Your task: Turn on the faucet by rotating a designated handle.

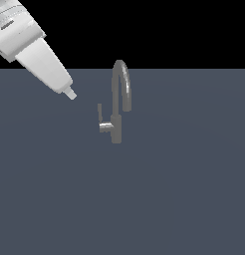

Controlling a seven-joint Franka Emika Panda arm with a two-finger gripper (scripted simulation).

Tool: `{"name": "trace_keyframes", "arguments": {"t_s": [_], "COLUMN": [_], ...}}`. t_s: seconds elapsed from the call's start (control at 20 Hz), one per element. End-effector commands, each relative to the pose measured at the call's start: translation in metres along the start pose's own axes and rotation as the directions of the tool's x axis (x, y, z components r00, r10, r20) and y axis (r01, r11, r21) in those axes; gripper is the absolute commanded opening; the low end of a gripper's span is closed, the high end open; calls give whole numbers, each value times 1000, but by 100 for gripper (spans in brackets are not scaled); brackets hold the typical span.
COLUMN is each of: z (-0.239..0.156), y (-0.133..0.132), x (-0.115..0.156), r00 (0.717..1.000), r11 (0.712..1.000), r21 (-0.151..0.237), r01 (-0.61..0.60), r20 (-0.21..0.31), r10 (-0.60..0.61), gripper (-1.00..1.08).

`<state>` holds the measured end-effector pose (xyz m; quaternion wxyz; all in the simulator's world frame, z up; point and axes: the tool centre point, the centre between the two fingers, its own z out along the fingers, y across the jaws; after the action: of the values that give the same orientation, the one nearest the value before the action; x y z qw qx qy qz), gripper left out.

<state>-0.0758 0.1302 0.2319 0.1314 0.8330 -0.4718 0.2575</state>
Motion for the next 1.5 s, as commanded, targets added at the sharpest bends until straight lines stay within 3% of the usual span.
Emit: {"name": "trace_keyframes", "arguments": {"t_s": [0.0,0.75,1.45], "z": [5,50,107], "y": [-4,-34,-72], "x": [0,6,31], "r00": [1000,986,927], "r11": [1000,988,940], "r21": [-6,-55,-93], "r01": [-14,-143,-329], "r20": [-9,-90,-220], "r10": [14,138,303], "gripper": [-100,-100,-100]}}
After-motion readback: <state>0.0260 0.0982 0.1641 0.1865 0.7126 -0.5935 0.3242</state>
